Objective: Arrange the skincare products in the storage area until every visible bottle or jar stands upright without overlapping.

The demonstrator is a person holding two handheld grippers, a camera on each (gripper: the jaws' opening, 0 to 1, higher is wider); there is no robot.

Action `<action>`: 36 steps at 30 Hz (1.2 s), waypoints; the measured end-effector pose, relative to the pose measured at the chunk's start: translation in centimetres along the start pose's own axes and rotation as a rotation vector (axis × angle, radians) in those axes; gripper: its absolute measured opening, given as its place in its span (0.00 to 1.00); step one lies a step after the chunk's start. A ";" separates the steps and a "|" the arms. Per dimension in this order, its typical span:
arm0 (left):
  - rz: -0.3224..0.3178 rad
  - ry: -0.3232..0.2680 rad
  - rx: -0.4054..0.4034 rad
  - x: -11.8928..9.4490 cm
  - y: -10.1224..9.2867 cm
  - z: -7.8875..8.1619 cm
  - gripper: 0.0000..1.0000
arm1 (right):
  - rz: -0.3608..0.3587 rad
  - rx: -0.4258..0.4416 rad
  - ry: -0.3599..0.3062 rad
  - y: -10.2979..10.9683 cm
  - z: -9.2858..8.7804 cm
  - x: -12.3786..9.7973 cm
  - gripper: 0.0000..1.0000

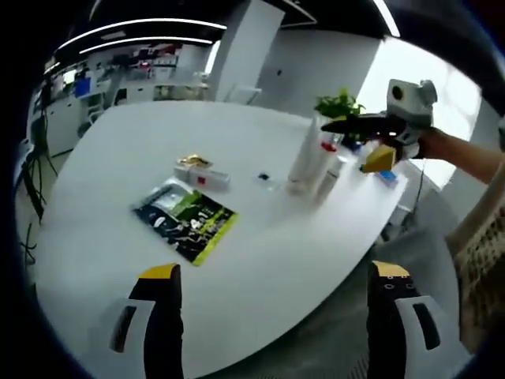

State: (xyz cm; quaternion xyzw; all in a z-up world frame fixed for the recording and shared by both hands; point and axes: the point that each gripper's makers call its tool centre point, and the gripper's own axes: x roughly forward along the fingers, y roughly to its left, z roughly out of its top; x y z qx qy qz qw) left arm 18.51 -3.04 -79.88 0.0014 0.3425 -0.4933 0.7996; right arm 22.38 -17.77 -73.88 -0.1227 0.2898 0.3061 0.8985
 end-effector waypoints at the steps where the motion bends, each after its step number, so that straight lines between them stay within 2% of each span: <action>1: -0.001 -0.003 -0.003 0.0 0.0 0.1 0.96 | 0.001 -0.005 0.005 0.0 0.0 0.2 0.79; 6: 0.002 -0.009 -0.002 0.0 0.1 0.1 0.96 | 0.010 -0.028 0.030 -0.8 0.6 2.8 0.80; 12: 0.003 -0.010 0.001 -0.1 0.1 0.2 0.96 | 0.008 -0.042 0.074 -1.9 1.0 5.5 0.74; 20: 0.009 -0.031 -0.026 -0.3 0.7 0.7 0.95 | -0.043 -0.043 0.136 -3.8 0.8 9.6 0.67; 25: 0.005 -0.035 -0.035 -0.3 1.0 0.7 0.95 | -0.042 -0.042 0.134 -3.8 1.5 11.8 0.65; 31: -0.001 -0.033 -0.039 -0.2 1.5 0.8 0.95 | -0.024 -0.046 0.174 -4.2 1.0 14.3 0.59; 34: -0.010 -0.032 -0.056 0.0 1.7 0.8 0.95 | -0.024 -0.033 0.208 -4.7 0.4 15.4 0.56; 36: -0.022 -0.040 -0.074 0.0 1.8 1.0 0.95 | -0.031 -0.031 0.207 -5.1 0.4 16.2 0.54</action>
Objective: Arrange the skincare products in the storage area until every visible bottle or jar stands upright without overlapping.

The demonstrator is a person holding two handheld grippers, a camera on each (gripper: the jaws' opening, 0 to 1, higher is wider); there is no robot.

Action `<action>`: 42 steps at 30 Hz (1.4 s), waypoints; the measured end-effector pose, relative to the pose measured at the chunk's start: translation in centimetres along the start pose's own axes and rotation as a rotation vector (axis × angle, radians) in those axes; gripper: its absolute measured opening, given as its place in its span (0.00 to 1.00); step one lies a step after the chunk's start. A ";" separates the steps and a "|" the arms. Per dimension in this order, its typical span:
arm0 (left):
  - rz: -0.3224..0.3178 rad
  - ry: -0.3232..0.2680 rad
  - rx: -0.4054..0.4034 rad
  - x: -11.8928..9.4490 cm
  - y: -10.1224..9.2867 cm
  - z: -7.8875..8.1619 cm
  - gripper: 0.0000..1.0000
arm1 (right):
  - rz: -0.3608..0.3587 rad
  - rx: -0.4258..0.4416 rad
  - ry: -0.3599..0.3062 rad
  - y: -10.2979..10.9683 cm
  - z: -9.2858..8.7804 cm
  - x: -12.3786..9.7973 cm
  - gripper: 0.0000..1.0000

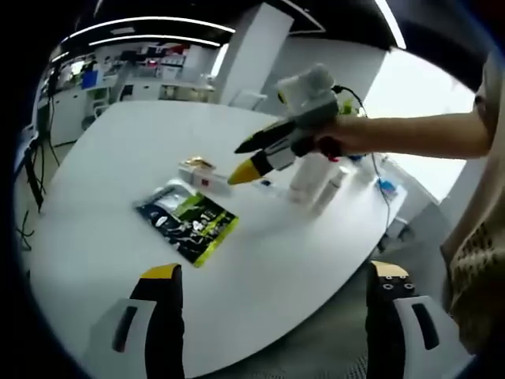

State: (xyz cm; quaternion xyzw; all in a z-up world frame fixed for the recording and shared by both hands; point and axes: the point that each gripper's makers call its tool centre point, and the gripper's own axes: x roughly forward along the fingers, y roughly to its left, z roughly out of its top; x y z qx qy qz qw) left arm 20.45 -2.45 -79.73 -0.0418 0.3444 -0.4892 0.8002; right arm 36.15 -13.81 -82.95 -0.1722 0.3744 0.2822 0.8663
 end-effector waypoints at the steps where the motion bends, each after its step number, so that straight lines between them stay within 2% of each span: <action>1: -0.003 -0.003 -0.006 0.0 0.1 0.1 0.94 | 0.000 0.004 -0.001 -0.1 0.0 0.3 0.53; 5: -0.007 0.003 -0.023 0.2 0.2 -0.1 0.93 | -0.006 0.006 0.020 -0.4 -0.4 2.0 0.48; 7: -0.007 0.013 -0.019 0.3 0.1 -0.3 0.93 | -0.019 0.014 0.029 -0.8 -0.6 2.7 0.50; 16: -0.021 0.040 -0.027 0.5 -0.1 -1.0 0.93 | -0.028 0.055 0.068 -1.3 -1.9 4.8 0.43; 26: -0.037 0.066 -0.026 0.6 -0.5 -1.6 0.93 | -0.041 0.073 0.070 -2.0 -2.1 6.4 0.33; 35: -0.042 0.074 -0.039 0.6 -0.6 -1.8 0.92 | -0.030 0.064 0.097 -1.7 -2.7 7.1 0.27; 40: -0.041 0.077 -0.043 0.6 -0.6 -1.9 0.91 | -0.027 0.076 0.083 -1.6 -2.4 7.3 0.23; 42: -0.041 0.076 -0.045 0.6 -0.6 -1.9 0.91 | -0.042 0.107 0.079 -1.7 -2.4 7.2 0.22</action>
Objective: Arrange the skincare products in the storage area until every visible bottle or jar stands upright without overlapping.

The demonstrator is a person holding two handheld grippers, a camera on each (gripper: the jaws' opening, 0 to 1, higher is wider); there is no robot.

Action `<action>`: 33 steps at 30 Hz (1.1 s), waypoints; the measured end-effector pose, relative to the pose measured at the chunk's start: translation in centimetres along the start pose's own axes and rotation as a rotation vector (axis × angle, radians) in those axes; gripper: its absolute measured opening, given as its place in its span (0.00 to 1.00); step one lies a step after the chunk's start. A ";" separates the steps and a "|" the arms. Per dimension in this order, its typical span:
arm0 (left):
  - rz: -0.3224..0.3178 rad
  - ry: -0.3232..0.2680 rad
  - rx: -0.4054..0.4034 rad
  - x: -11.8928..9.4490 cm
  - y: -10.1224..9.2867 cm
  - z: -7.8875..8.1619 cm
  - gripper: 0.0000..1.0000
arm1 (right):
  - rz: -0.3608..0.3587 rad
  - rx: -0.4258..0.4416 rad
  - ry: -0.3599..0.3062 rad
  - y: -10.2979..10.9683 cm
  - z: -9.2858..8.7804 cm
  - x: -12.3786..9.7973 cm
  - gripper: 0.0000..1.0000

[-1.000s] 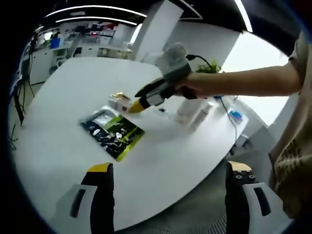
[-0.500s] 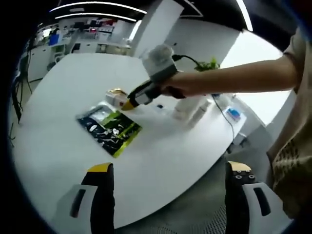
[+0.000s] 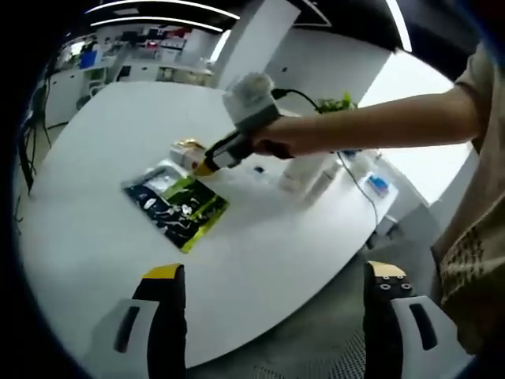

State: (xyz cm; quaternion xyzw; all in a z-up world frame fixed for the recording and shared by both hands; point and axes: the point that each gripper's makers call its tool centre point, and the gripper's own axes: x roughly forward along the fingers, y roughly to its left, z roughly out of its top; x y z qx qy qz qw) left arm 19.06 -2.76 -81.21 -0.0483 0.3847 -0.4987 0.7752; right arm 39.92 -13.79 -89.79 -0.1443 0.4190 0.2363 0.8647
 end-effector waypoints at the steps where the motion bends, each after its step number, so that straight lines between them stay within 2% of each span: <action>1: 0.001 0.000 -0.001 0.0 0.0 0.0 0.91 | -0.005 0.014 -0.003 -0.1 -0.1 0.0 0.22; 2: 0.001 -0.001 -0.002 0.0 0.0 0.0 0.91 | -0.009 0.023 -0.004 -0.1 -0.1 -0.1 0.21; 4: 0.001 -0.002 -0.005 0.0 0.0 0.0 0.91 | -0.027 0.118 0.003 -0.4 -0.4 -0.3 0.21; 5: 0.002 -0.004 -0.007 -0.1 0.0 0.1 0.91 | -0.031 0.200 -0.004 -0.5 -0.5 -0.3 0.21; 7: 0.003 -0.004 -0.007 -0.1 0.1 0.1 0.91 | -0.038 0.254 -0.020 -0.8 -0.5 -0.6 0.21; 11: 0.005 0.001 0.001 0.0 0.1 0.1 0.91 | -0.032 0.227 -0.025 -0.5 -0.4 -1.3 0.21; 15: 0.004 0.004 0.007 0.0 0.1 0.1 0.91 | -0.030 0.268 -0.047 -0.7 0.0 -1.9 0.21; 26: 0.003 0.000 0.012 -0.1 -0.1 0.2 0.91 | -0.043 0.261 -0.036 -0.4 -0.3 -3.1 0.19; 33: -0.003 0.000 0.013 -0.1 -0.2 0.2 0.91 | -0.040 0.283 -0.060 -0.3 0.4 -4.1 0.19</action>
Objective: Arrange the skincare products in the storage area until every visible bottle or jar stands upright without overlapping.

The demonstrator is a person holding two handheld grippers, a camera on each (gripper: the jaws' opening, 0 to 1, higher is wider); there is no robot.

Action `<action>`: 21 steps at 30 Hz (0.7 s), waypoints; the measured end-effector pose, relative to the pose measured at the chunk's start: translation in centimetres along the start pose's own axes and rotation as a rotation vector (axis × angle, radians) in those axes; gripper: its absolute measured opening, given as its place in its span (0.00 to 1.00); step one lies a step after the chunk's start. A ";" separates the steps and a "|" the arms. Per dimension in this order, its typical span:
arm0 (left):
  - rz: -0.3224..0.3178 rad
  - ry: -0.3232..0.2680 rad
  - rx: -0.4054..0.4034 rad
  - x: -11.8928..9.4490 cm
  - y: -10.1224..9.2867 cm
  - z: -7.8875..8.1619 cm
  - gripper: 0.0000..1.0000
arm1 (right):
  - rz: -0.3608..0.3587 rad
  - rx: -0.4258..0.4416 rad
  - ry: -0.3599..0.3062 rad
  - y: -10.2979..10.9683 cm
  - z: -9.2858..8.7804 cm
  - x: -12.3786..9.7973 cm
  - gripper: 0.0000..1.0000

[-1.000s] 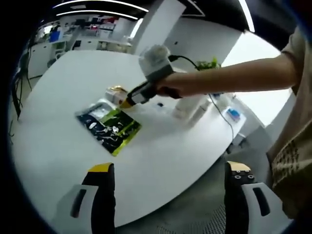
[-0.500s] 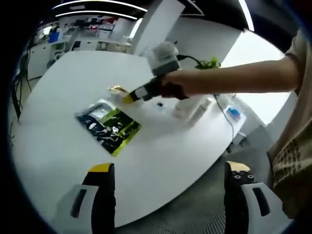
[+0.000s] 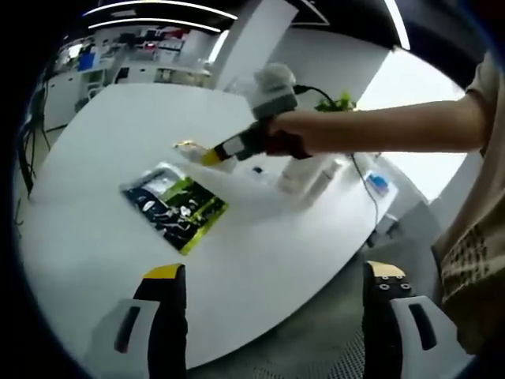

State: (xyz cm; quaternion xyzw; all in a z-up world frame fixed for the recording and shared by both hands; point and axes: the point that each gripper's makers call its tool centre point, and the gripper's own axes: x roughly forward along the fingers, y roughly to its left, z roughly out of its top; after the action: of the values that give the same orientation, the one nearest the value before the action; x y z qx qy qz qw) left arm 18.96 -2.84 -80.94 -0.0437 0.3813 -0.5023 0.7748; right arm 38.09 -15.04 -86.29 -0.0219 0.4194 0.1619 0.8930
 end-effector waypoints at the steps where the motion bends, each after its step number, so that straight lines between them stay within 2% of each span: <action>1: -0.003 -0.003 -0.003 0.0 0.0 0.0 0.91 | 0.005 0.005 -0.007 0.2 0.1 -0.2 0.19; 11: -0.013 -0.044 -0.048 -0.5 -0.2 0.8 0.91 | 0.051 0.061 -0.099 2.0 1.5 -3.2 0.19; 14: -0.028 -0.078 -0.075 -0.9 -0.6 1.6 0.91 | 0.068 0.078 -0.128 2.4 1.8 -4.2 0.19; 21: -0.041 -0.126 -0.082 -1.5 -1.1 3.3 0.90 | 0.091 0.131 -0.186 3.0 1.8 -7.0 0.19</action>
State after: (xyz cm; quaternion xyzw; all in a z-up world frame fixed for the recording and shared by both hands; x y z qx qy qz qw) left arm 19.97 -3.22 -77.30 -0.1145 0.3511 -0.4983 0.7844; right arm 34.34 -13.76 -79.56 0.0707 0.3448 0.1757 0.9194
